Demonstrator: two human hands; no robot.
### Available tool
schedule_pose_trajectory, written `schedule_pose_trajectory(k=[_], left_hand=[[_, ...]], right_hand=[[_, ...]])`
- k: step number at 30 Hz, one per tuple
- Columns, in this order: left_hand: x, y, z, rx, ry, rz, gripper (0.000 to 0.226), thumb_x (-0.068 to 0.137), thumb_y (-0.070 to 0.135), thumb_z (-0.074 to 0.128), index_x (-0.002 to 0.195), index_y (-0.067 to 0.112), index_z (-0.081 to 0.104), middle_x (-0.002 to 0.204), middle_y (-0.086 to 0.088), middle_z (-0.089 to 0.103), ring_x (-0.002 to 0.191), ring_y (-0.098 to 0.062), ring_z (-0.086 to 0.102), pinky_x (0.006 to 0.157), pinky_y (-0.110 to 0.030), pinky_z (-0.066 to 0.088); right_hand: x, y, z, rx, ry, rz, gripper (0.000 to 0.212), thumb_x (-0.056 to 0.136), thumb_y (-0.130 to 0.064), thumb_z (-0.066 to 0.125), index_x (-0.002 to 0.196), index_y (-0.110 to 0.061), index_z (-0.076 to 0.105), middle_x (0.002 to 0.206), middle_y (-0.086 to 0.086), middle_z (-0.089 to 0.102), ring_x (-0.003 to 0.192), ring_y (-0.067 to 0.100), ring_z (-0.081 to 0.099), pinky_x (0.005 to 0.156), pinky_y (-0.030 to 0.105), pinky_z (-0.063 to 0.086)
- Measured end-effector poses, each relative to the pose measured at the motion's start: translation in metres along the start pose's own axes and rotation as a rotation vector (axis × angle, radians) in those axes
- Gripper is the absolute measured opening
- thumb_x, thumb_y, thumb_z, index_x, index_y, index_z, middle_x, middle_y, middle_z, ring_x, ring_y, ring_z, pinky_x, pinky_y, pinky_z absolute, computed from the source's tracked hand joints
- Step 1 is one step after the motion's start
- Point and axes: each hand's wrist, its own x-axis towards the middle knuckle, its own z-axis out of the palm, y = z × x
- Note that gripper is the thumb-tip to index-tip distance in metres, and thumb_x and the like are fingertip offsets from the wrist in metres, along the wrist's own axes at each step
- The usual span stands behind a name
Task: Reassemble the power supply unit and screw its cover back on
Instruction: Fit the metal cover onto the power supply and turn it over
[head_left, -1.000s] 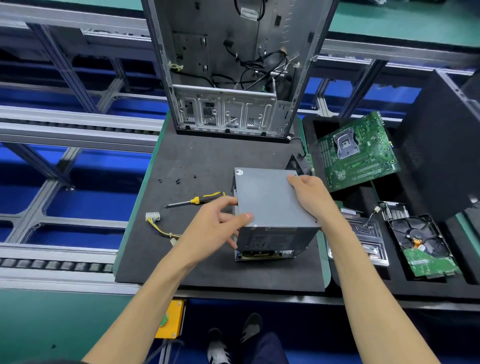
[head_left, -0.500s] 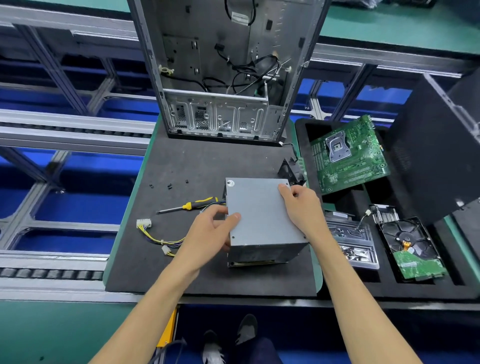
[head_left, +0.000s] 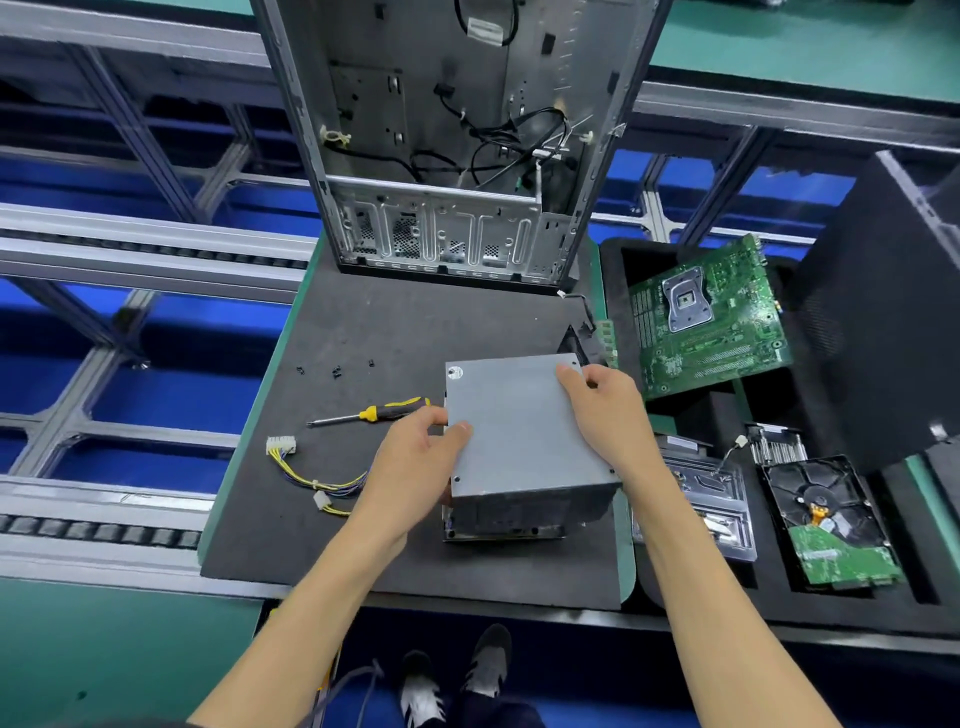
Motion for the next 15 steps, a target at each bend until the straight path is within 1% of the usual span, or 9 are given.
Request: schedule_pose_trajectory(k=[2, 4, 6, 8, 10, 11, 13, 14, 15], left_hand=[[-0.001, -0.001, 0.002, -0.012, 0.006, -0.04, 0.016, 0.103, 0.019, 0.055, 0.101, 0.016, 0.071, 0.084, 0.0, 0.077, 0.071, -0.021, 0.07, 0.066, -0.041, 0.055], [-0.001, 0.001, 0.001, -0.021, 0.01, -0.059, 0.018, 0.104, 0.017, 0.054, 0.104, 0.012, 0.071, 0.089, -0.008, 0.077, 0.069, -0.022, 0.068, 0.064, -0.039, 0.054], [-0.002, 0.004, -0.001, -0.042, -0.002, -0.056, 0.02, 0.104, 0.015, 0.053, 0.107, 0.009, 0.071, 0.098, -0.013, 0.077, 0.075, -0.024, 0.068, 0.065, -0.038, 0.052], [-0.003, 0.009, -0.004, -0.033, 0.007, -0.012, 0.02, 0.104, 0.015, 0.052, 0.108, 0.009, 0.071, 0.102, -0.013, 0.076, 0.085, -0.025, 0.068, 0.073, -0.034, 0.05], [-0.003, 0.017, -0.007, -0.007, 0.064, 0.073, 0.018, 0.102, 0.013, 0.053, 0.104, 0.013, 0.071, 0.098, -0.007, 0.077, 0.083, -0.015, 0.066, 0.071, -0.025, 0.047], [-0.003, 0.023, -0.009, -0.007, 0.11, 0.121, 0.019, 0.101, 0.01, 0.052, 0.099, 0.015, 0.07, 0.09, 0.002, 0.077, 0.075, -0.005, 0.063, 0.064, -0.017, 0.045], [-0.001, 0.039, -0.014, 0.032, 0.232, 0.217, 0.024, 0.097, 0.007, 0.049, 0.089, 0.02, 0.068, 0.073, 0.018, 0.071, 0.06, 0.007, 0.056, 0.051, -0.01, 0.039], [0.001, 0.046, -0.016, 0.087, 0.283, 0.262, 0.024, 0.096, 0.01, 0.048, 0.085, 0.021, 0.065, 0.068, 0.019, 0.068, 0.059, 0.006, 0.055, 0.052, -0.013, 0.04], [0.002, 0.053, -0.018, 0.172, 0.324, 0.3, 0.021, 0.094, 0.018, 0.047, 0.08, 0.023, 0.062, 0.066, 0.014, 0.065, 0.062, 0.0, 0.055, 0.056, -0.02, 0.042]], right_hand=[[0.002, 0.0, 0.001, -0.018, -0.04, 0.019, 0.044, 0.105, -0.031, 0.053, 0.065, -0.017, 0.04, 0.06, -0.003, 0.042, 0.049, 0.008, 0.037, 0.044, 0.021, 0.026], [0.004, -0.003, 0.0, -0.045, -0.059, 0.016, 0.044, 0.105, -0.03, 0.052, 0.066, -0.017, 0.037, 0.062, -0.002, 0.039, 0.055, 0.014, 0.036, 0.05, 0.029, 0.026], [0.005, -0.005, -0.001, -0.049, -0.072, 0.009, 0.043, 0.105, -0.03, 0.051, 0.068, -0.017, 0.035, 0.063, 0.0, 0.037, 0.059, 0.017, 0.034, 0.054, 0.035, 0.024], [0.002, -0.008, -0.001, 0.045, -0.045, -0.023, 0.044, 0.105, -0.03, 0.052, 0.068, -0.018, 0.033, 0.062, -0.003, 0.035, 0.056, 0.015, 0.032, 0.052, 0.031, 0.023], [-0.004, -0.013, -0.004, 0.134, 0.01, -0.088, 0.045, 0.104, -0.031, 0.053, 0.068, -0.019, 0.029, 0.058, -0.011, 0.03, 0.051, 0.008, 0.026, 0.048, 0.025, 0.021], [-0.007, -0.016, -0.006, 0.176, 0.0, -0.112, 0.046, 0.104, -0.032, 0.053, 0.067, -0.017, 0.029, 0.054, -0.013, 0.031, 0.046, 0.007, 0.029, 0.047, 0.023, 0.023], [-0.011, -0.023, -0.015, 0.215, -0.148, -0.078, 0.051, 0.105, -0.039, 0.052, 0.068, -0.005, 0.043, 0.049, -0.008, 0.051, 0.041, 0.014, 0.053, 0.046, 0.026, 0.039], [-0.012, -0.027, -0.021, 0.158, -0.226, -0.034, 0.055, 0.105, -0.045, 0.05, 0.071, -0.001, 0.053, 0.051, -0.004, 0.062, 0.044, 0.021, 0.064, 0.045, 0.028, 0.046], [-0.013, -0.03, -0.027, 0.038, -0.245, -0.012, 0.06, 0.104, -0.052, 0.047, 0.073, -0.002, 0.061, 0.054, -0.001, 0.069, 0.049, 0.024, 0.069, 0.048, 0.03, 0.052]])
